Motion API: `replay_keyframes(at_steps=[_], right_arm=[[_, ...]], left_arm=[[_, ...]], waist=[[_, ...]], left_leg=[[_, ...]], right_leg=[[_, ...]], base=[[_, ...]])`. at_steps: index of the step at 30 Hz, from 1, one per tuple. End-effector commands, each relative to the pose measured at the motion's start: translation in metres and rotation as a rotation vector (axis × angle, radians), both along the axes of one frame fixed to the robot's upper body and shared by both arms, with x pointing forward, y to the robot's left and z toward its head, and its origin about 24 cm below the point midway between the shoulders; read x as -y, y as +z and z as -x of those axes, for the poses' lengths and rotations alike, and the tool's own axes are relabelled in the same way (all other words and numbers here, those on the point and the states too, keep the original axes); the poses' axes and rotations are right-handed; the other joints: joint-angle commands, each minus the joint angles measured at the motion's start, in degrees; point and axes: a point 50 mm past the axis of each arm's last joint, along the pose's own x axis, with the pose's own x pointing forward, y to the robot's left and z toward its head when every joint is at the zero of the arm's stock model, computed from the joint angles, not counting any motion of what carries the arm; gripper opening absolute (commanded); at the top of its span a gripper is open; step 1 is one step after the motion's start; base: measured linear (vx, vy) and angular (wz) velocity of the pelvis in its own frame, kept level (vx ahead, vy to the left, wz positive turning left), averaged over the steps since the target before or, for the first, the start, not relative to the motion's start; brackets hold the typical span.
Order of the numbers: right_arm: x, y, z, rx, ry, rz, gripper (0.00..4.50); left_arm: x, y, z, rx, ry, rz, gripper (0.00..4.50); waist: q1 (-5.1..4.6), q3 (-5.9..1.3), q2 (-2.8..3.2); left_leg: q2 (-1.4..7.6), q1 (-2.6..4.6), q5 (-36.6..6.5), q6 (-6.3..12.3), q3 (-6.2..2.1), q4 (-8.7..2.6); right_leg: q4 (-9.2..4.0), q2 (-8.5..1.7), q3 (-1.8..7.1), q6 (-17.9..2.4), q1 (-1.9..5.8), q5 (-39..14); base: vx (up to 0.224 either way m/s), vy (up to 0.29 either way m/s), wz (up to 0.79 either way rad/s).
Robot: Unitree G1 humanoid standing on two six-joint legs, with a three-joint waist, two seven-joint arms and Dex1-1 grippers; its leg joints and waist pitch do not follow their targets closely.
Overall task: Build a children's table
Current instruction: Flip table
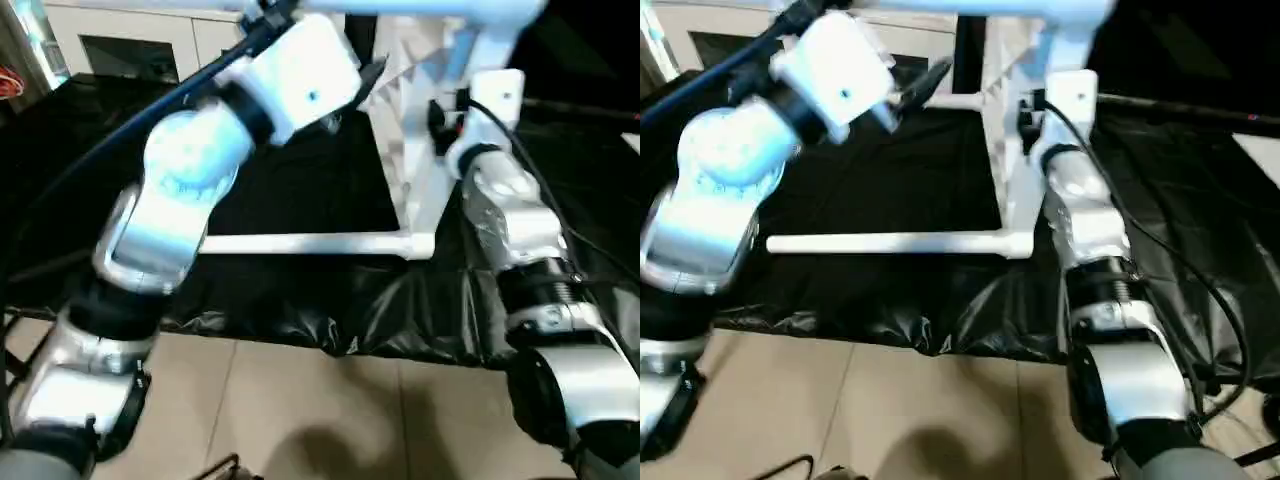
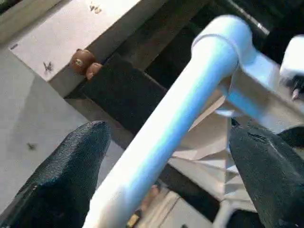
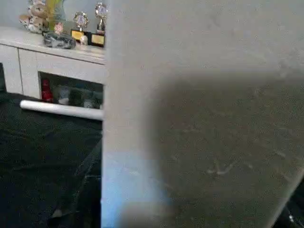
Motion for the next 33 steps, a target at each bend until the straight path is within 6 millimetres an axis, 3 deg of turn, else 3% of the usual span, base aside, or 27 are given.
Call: replay_keyframes(at_steps=[1, 2, 3, 8, 9, 10, 13, 15, 16, 17, 18, 19, 20, 22, 24, 26, 28, 30, 32, 33], right_arm=[[-0.002, -0.032, 0.002, -0.146, 0.001, 0.026, 2.06], [-0.004, -0.035, 0.003, -0.158, 0.012, 0.036, 2.06], [-0.006, -0.038, 0.004, -0.169, 0.023, 0.044, 2.56], [-0.007, -0.044, 0.006, -0.178, 0.029, 0.062, 2.98], [-0.006, -0.044, 0.007, -0.173, 0.031, 0.061, 2.98], [-0.005, -0.045, 0.008, -0.165, 0.033, 0.058, 2.98], [-0.004, -0.044, 0.011, -0.144, 0.046, 0.028, 2.98], [-0.004, -0.044, 0.014, -0.131, 0.068, 0.002, 2.98], [-0.004, -0.045, 0.015, -0.129, 0.071, 0.000, 2.98], [-0.004, -0.046, 0.017, -0.124, 0.084, -0.006, 2.98], [-0.004, -0.049, 0.021, -0.102, 0.110, -0.010, 2.98], [-0.004, -0.051, 0.023, -0.096, 0.117, -0.009, 2.98], [-0.003, -0.053, 0.025, -0.091, 0.124, -0.008, 2.98], [-0.001, -0.058, 0.027, -0.099, 0.109, -0.005, 2.98], [0.000, -0.058, 0.027, -0.100, 0.103, 0.002, 2.98], [0.000, -0.058, 0.027, -0.095, 0.103, -0.008, 3.06], [0.001, -0.057, 0.026, -0.092, 0.105, -0.013, 3.06], [0.001, -0.056, 0.027, -0.084, 0.105, -0.021, 2.74], [0.001, -0.056, 0.028, -0.080, 0.106, -0.021, 2.64], [0.001, -0.055, 0.029, -0.073, 0.109, -0.020, 2.50]], left_arm=[[0.002, 0.002, -0.003, 0.045, 0.029, -0.051, 4.50], [-0.001, 0.003, -0.006, 0.058, 0.051, -0.058, 4.50], [-0.005, 0.005, -0.009, 0.090, 0.089, -0.060, 4.50], [-0.024, 0.015, -0.020, 0.223, 0.245, -0.086, 4.50], [-0.028, 0.019, -0.022, 0.253, 0.278, -0.090, 4.50], [-0.034, 0.023, -0.025, 0.285, 0.308, -0.095, 4.50], [-0.038, 0.026, -0.028, 0.314, 0.335, -0.092, 4.50], [-0.040, 0.025, -0.031, 0.332, 0.360, -0.114, 4.50], [-0.041, 0.025, -0.032, 0.330, 0.361, -0.116, 4.50], [-0.042, 0.022, -0.034, 0.321, 0.365, -0.127, 4.50], [-0.044, 0.017, -0.039, 0.320, 0.372, -0.145, 4.50], [-0.045, 0.015, -0.040, 0.314, 0.374, -0.155, 4.50], [-0.046, 0.012, -0.043, 0.312, 0.377, -0.170, 4.50], [-0.049, 0.008, -0.048, 0.325, 0.395, -0.208, 4.50], [-0.051, 0.007, -0.050, 0.334, 0.406, -0.224, 4.50], [-0.053, 0.007, -0.053, 0.333, 0.415, -0.231, 4.33], [-0.054, 0.007, -0.054, 0.320, 0.411, -0.231, 4.17], [-0.055, 0.006, -0.058, 0.298, 0.409, -0.235, 4.13], [-0.055, 0.006, -0.059, 0.294, 0.407, -0.235, 3.77], [-0.057, 0.006, -0.062, 0.297, 0.421, -0.223, 3.76]], waist=[[-0.14, -3.97, 0.36], [-0.21, -3.92, 0.14], [-0.14, -3.96, 0.21], [-0.26, -4.16, 0.32], [-0.08, -4.36, 0.60], [0.02, -4.56, 0.63], [0.28, -4.86, 0.99], [0.40, -5.07, 0.87], [0.42, -4.92, 0.82], [0.41, -4.85, 1.59], [0.53, -4.79, 1.27], [0.46, -4.81, 2.08], [0.44, -4.76, 1.78], [0.55, -4.76, 2.53], [0.46, -4.68, 2.23], [0.53, -4.53, 2.78], [0.59, -4.50, 2.80], [0.62, -4.51, 3.29], [0.59, -4.56, 3.15], [0.62, -4.60, 3.53]], left_leg=[[3.53, 1.66, -8.71, -3.73, -1.96, -3.97], [3.49, 1.59, -8.89, -3.71, -1.94, -4.00], [3.49, 1.69, -9.15, -3.92, -1.96, -4.00], [3.39, 1.48, -8.02, -3.97, -2.09, -3.94], [3.40, 1.75, -7.41, -3.90, -1.99, -3.78], [3.37, 1.52, -5.75, -3.61, -2.06, -3.63], [3.32, 1.41, -1.77, -2.44, -1.99, -3.23], [3.25, 1.22, 0.65, -1.22, -1.97, -2.95], [3.21, 1.16, 0.56, -0.77, -1.90, -3.00], [3.31, 1.24, -0.64, -1.01, -2.00, -3.08], [3.29, 1.26, -1.74, -1.18, -1.97, -3.13], [3.35, 1.37, -3.08, -1.77, -2.11, -3.19], [3.35, 1.25, -3.45, -1.89, -2.16, -3.27], [3.32, 1.38, -5.67, -2.75, -2.29, -3.36], [3.44, 1.42, -7.27, -3.28, -2.30, -3.51], [3.42, 1.39, -7.68, -3.49, -2.26, -3.43], [3.41, 1.37, -7.61, -3.35, -2.28, -3.45], [3.40, 1.31, -7.30, -3.30, -2.38, -3.40], [3.36, 1.34, -7.20, -3.02, -2.32, -3.37], [3.40, 1.34, -6.94, -2.93, -2.36, -3.33]], right_leg=[[-3.89, -5.20, 3.33, -8.31, 1.93, -3.23], [-4.00, -5.19, 3.34, -8.18, 1.96, -3.38], [-4.00, -5.35, 3.36, -8.12, 1.98, -3.74], [-3.77, -5.26, 3.39, -8.46, 2.25, -1.01], [-3.71, -5.25, 3.40, -8.92, 2.08, 0.50], [-3.26, -5.29, 3.38, -9.61, 2.39, 3.00], [-2.56, -4.99, 3.28, -10.66, 2.35, 10.14], [-2.12, -4.98, 3.22, -11.17, 2.43, 13.91], [-2.28, -4.95, 3.23, -11.36, 2.37, 13.97], [-2.48, -5.00, 3.19, -11.42, 2.23, 13.03], [-2.56, -4.98, 3.22, -11.40, 2.35, 12.38], [-2.72, -5.01, 3.21, -11.20, 2.27, 12.34], [-2.69, -4.97, 3.18, -11.12, 2.44, 12.22], [-2.94, -5.09, 3.18, -11.37, 2.37, 9.69], [-3.11, -5.23, 3.18, -11.62, 2.44, 7.00], [-3.22, -5.32, 3.30, -11.92, 2.23, 5.61], [-3.27, -5.34, 3.31, -12.05, 2.21, 5.35], [-3.16, -5.33, 3.28, -12.13, 2.14, 6.05], [-3.14, -5.23, 3.26, -12.27, 2.16, 6.92], [-3.02, -5.34, 3.30, -12.41, 2.13, 7.24]], base=[[0.000, 0.000, 0.00], [0.000, 0.000, 0.00], [0.000, 0.000, 0.00], [0.000, 0.000, 0.00], [0.000, 0.000, 0.00], [0.000, 0.000, 0.00], [0.000, 0.000, 0.00], [0.000, 0.000, 0.00], [0.000, 0.000, 0.00], [0.000, 0.000, 0.00], [0.000, 0.000, 0.00], [0.000, 0.000, 0.00], [0.000, 0.000, 0.00], [0.000, 0.000, 0.00], [0.000, 0.000, 0.00], [0.000, 0.000, 0.00], [0.000, 0.000, 0.00], [0.000, 0.000, 0.00], [0.000, 0.000, 0.00], [0.000, 0.000, 0.00]])
